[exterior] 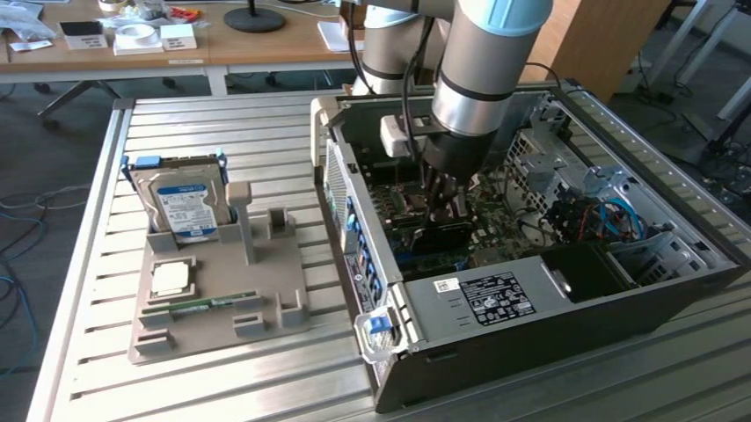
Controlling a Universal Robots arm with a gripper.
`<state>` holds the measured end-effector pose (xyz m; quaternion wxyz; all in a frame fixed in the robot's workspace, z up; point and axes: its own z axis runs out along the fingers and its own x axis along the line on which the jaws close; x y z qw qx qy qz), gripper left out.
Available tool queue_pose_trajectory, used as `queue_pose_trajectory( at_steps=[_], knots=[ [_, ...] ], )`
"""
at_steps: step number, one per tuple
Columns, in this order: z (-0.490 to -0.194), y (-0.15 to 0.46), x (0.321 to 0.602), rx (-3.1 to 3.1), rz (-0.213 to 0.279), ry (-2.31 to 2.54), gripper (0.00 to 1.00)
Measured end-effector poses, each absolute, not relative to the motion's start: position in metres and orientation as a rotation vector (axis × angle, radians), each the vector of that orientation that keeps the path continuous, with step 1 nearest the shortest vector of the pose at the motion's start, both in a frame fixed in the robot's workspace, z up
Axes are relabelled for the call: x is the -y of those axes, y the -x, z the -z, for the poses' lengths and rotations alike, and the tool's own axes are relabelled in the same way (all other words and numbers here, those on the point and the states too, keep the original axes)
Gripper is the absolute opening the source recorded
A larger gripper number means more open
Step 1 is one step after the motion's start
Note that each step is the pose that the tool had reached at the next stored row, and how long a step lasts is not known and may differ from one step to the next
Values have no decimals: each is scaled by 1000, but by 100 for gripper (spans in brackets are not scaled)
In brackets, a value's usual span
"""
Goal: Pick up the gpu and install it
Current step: 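Press down on the gpu until it lock into place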
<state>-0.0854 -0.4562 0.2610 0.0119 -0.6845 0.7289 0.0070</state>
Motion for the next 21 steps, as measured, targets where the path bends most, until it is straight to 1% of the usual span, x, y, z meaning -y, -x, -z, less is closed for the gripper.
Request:
queue_pose_trajectory(
  at_steps=[21],
  knots=[
    [-258,89,456,-2273,-22,2134,11]
  ],
)
